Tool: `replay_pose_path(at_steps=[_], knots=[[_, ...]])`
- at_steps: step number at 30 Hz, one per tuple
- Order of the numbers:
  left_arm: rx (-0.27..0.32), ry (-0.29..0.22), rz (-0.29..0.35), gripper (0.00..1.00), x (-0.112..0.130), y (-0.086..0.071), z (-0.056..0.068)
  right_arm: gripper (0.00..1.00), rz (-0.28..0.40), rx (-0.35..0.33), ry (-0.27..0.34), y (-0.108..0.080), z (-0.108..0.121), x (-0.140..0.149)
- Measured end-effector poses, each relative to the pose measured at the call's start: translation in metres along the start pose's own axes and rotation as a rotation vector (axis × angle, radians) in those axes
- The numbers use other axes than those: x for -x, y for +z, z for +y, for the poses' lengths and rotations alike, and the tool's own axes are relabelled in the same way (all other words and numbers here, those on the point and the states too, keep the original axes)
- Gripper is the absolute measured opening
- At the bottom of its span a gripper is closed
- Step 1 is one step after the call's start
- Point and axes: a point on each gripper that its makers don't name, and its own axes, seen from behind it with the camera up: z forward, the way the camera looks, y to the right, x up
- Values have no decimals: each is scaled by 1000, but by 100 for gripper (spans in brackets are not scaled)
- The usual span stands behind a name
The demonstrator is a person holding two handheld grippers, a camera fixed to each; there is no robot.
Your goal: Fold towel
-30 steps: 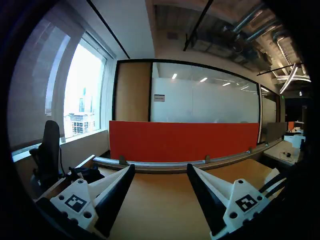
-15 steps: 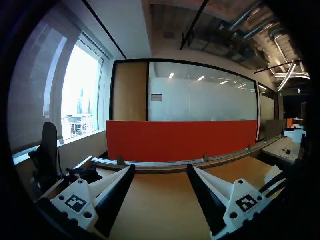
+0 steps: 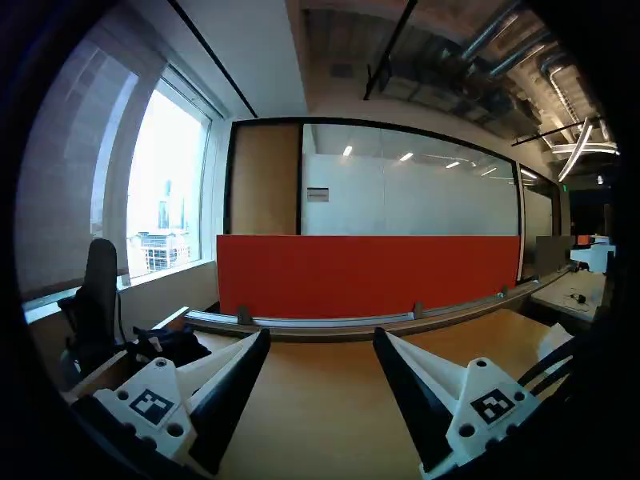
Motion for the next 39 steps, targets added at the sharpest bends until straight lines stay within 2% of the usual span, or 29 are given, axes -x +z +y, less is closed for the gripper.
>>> replay_pose_path(at_steps=[9,21,39], knots=[[-6,-1,8,95,35,2,-4,94,-17,17,-17,5,-3,18],[-30,-8,15,95,81,6,-17,94,-4,43,-20,10,-8,37],[-48,15,25,95,138,-9,-26,94,-8,49,-32,13,-15,81]])
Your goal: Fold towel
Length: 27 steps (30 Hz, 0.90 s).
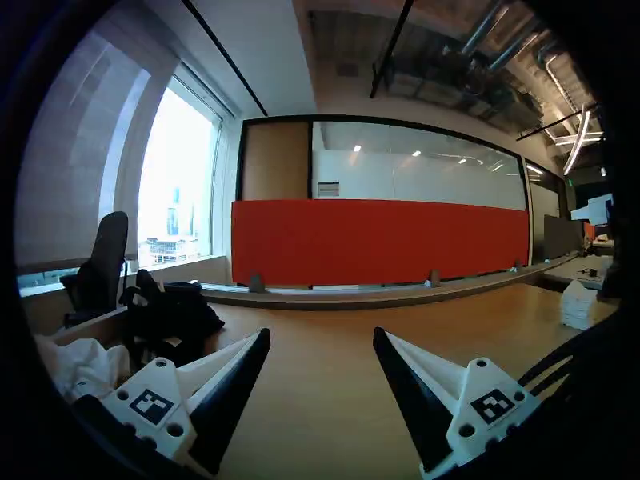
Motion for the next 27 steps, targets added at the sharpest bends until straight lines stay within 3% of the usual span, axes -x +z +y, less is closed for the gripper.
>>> replay_pose_path(at_steps=[6,27], knots=[[-12,20,4,95,16,-5,-3,94,5,13,2,0,6,8],[-42,-17,2,95,38,-14,-14,94,1,27,2,-9,8,16]])
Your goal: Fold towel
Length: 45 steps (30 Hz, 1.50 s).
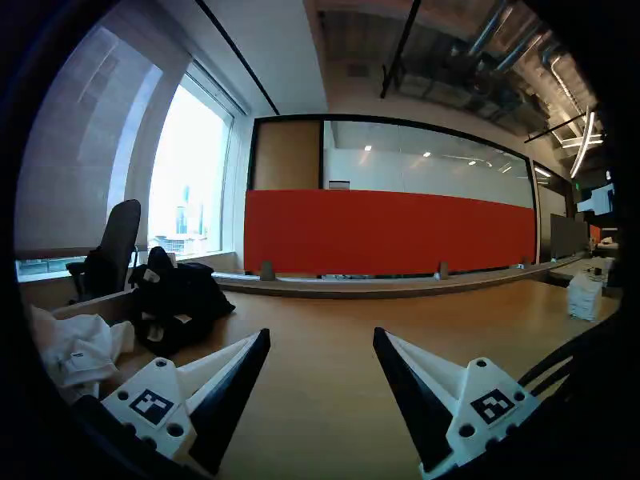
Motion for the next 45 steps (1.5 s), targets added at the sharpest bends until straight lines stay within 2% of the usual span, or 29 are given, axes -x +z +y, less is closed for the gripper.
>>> replay_pose_path(at_steps=[9,18,33,39,45], knots=[[11,25,-6,95,1,1,6,94,3,-4,-4,-2,1,-3],[12,27,-6,95,3,2,7,94,-3,-9,2,1,5,2],[11,27,-5,96,8,3,8,94,38,-24,6,2,15,-1],[11,27,-4,96,10,3,9,94,60,-31,-6,2,20,6],[11,26,-4,96,11,4,9,94,82,-49,7,3,22,20]])
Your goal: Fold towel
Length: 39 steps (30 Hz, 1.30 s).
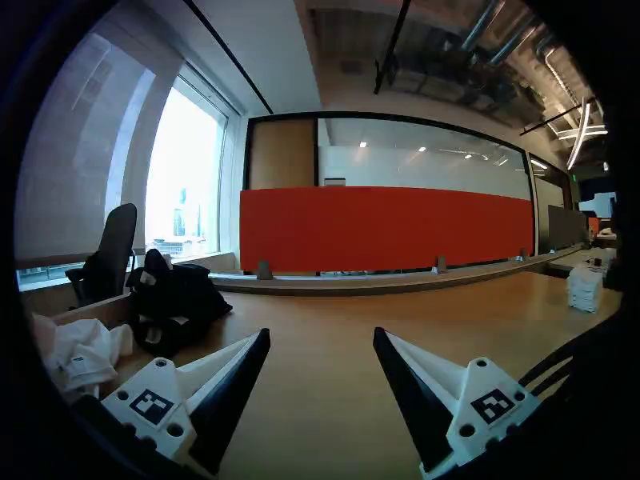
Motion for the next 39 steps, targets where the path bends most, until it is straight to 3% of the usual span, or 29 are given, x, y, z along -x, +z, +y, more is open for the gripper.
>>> replay_pose_path(at_steps=[18,39], knots=[[0,0,1,96,1,0,0,95,-20,28,54,1,18,71],[-1,0,1,96,3,0,0,94,-20,23,99,-1,28,111]])
